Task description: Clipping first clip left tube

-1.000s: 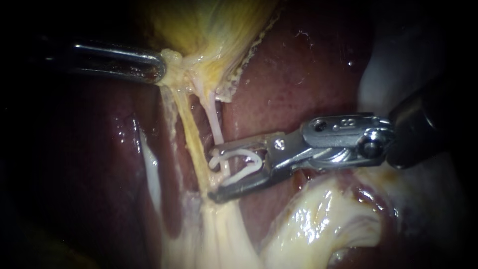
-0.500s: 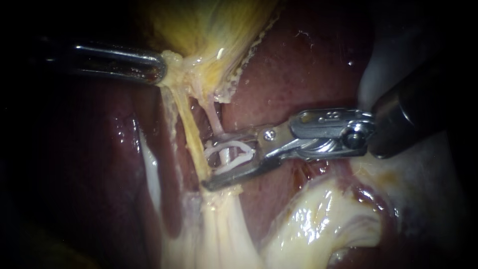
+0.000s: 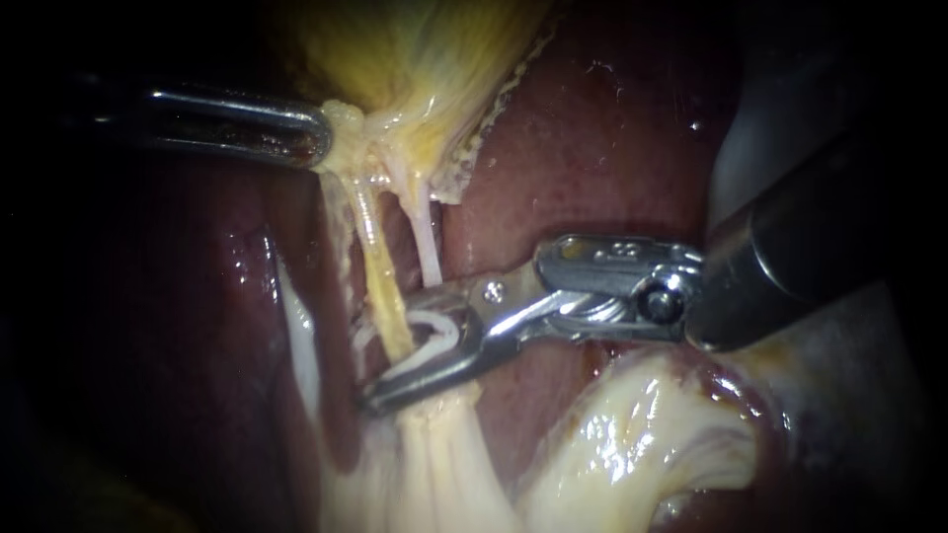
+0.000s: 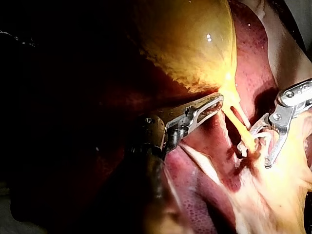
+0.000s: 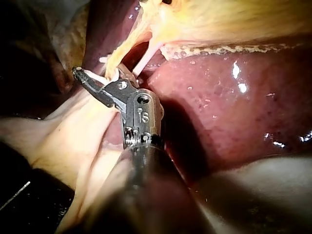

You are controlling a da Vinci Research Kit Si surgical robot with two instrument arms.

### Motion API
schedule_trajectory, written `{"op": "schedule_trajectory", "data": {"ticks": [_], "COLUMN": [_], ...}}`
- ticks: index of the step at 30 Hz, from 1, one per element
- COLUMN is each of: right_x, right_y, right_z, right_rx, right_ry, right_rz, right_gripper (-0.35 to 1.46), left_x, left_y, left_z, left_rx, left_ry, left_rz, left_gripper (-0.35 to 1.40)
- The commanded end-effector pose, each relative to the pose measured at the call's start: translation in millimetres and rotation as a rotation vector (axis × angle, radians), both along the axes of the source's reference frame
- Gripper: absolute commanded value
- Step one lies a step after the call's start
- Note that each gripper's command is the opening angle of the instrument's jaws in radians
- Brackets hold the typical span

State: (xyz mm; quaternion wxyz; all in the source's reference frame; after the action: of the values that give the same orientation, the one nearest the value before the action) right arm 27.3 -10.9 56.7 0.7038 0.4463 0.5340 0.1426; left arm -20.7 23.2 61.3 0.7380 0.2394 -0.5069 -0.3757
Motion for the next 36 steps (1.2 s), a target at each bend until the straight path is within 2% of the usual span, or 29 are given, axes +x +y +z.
{"op": "schedule_trajectory", "data": {"ticks": [1,4,10,12,16,17,19,20,36], "right_x": [0.1,0.6,1.2,1.1,0.7,0.6,0.4,0.3,0.2], "right_y": [-0.2,-0.8,-1.1,-1.2,-1.0,-1.0,-0.8,-0.8,-0.8], "right_z": [-0.3,-0.8,-0.4,-0.1,0.4,0.4,0.5,0.5,0.7], "right_rx": [0.009,0.008,0.0,0.002,-0.018,-0.02,-0.009,0.002,0.001], "right_ry": [0.005,0.024,0.022,0.016,-0.019,-0.024,-0.041,-0.047,-0.047], "right_rz": [-0.009,-0.037,-0.03,-0.024,-0.024,-0.026,-0.025,-0.025,-0.025], "right_gripper": [0.47,0.45,0.4,0.33,0.08,0.0,-0.31,-0.35,-0.35], "left_x": [0.0,0.0,0.0,0.0,0.0,0.0,0.0,0.0,0.0], "left_y": [0.0,0.0,0.0,0.0,0.0,0.0,0.0,0.0,0.0], "left_z": [0.0,0.0,0.0,0.0,0.0,0.0,0.0,0.0,0.0], "left_rx": [0.0,0.0,0.0,0.0,0.005,0.005,0.005,0.005,0.017], "left_ry": [0.0,0.0,0.0,0.0,0.0,0.0,-0.001,-0.001,-0.003], "left_rz": [0.001,0.001,0.001,0.001,-0.001,-0.001,-0.001,-0.001,-0.003], "left_gripper": [-0.35,-0.35,-0.35,-0.35,-0.35,-0.35,-0.35,-0.35,-0.35]}}
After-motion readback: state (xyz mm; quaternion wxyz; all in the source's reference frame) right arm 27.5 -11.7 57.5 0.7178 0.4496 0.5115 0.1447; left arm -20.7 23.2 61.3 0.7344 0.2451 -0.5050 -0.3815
